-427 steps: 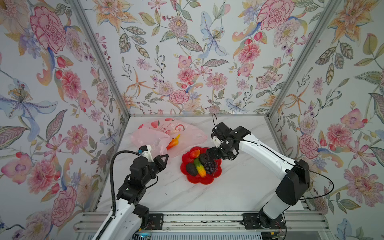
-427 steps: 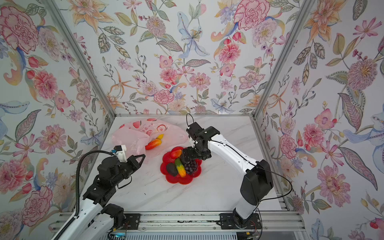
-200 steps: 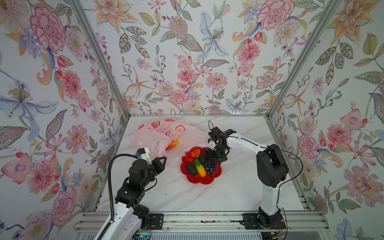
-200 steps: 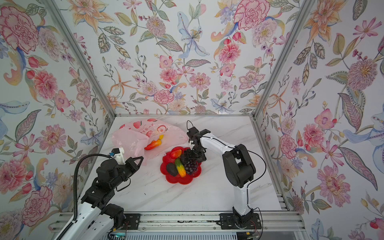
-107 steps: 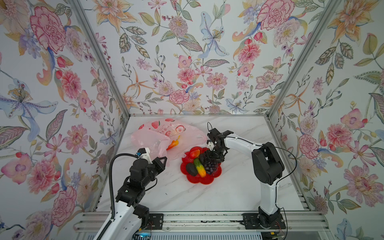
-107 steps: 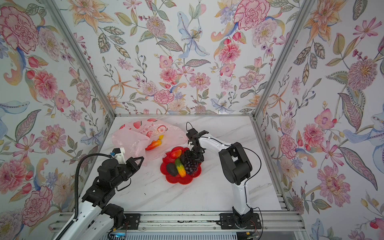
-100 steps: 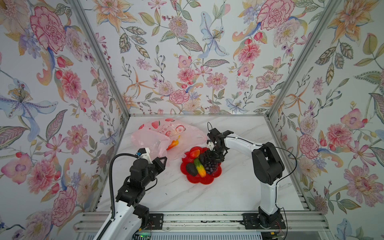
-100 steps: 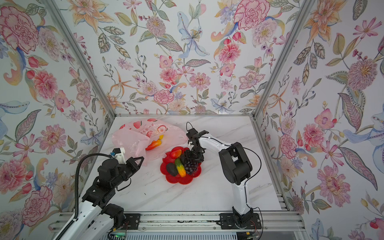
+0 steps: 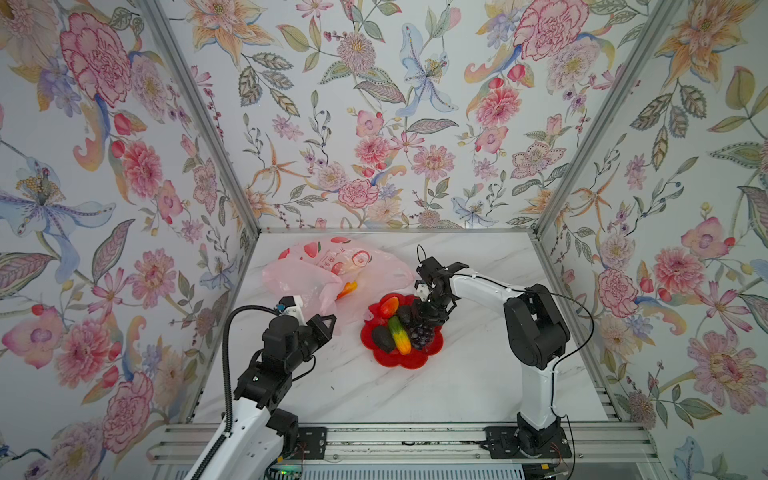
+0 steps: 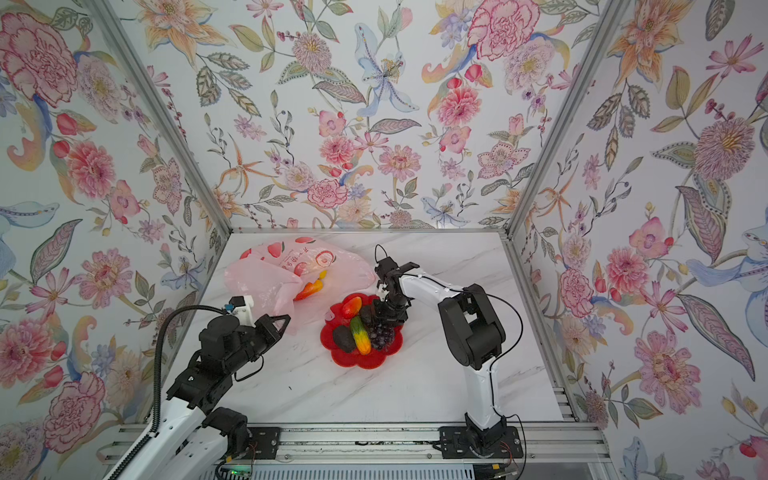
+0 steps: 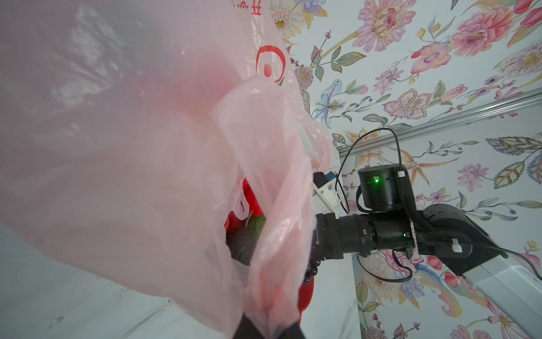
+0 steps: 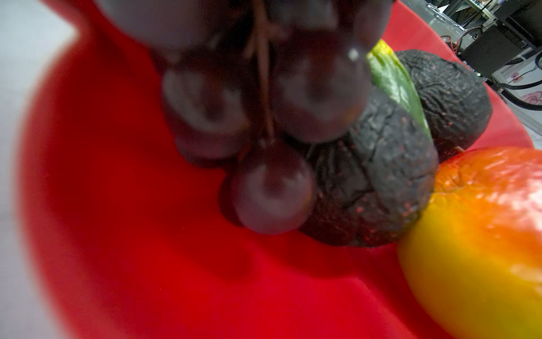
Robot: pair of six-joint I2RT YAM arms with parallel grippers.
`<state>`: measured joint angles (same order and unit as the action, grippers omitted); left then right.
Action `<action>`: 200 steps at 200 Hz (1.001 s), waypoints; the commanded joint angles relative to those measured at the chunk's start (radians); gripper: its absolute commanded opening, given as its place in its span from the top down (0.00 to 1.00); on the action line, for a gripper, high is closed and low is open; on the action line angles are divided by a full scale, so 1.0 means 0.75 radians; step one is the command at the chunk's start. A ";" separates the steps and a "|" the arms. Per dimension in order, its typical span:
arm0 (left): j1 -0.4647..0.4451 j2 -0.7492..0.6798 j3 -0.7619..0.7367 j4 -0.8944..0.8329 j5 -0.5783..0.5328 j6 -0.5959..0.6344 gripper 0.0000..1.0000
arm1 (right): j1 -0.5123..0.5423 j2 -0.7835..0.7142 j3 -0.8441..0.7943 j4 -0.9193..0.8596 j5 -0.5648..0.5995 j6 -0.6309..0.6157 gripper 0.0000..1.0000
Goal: Place the fruits into the plastic bag
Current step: 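Lower the right gripper onto the dark grape bunch and grasp it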
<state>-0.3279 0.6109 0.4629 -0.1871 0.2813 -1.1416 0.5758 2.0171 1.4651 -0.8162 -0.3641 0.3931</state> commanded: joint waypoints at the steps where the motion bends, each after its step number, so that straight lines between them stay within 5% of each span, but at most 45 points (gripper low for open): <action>1: -0.003 0.001 0.001 0.021 0.022 0.010 1.00 | -0.024 -0.051 -0.033 0.025 -0.002 0.030 0.51; 121: -0.002 0.005 0.007 0.053 0.025 0.001 1.00 | -0.116 -0.233 -0.166 0.070 -0.120 0.062 0.58; 200: -0.004 0.018 0.010 0.070 0.018 -0.009 1.00 | -0.232 -0.414 -0.329 0.278 -0.429 0.264 0.60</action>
<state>-0.3279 0.6220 0.4629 -0.1543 0.2840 -1.1423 0.4187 1.7771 1.2465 -0.6781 -0.5793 0.5098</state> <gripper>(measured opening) 0.047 0.398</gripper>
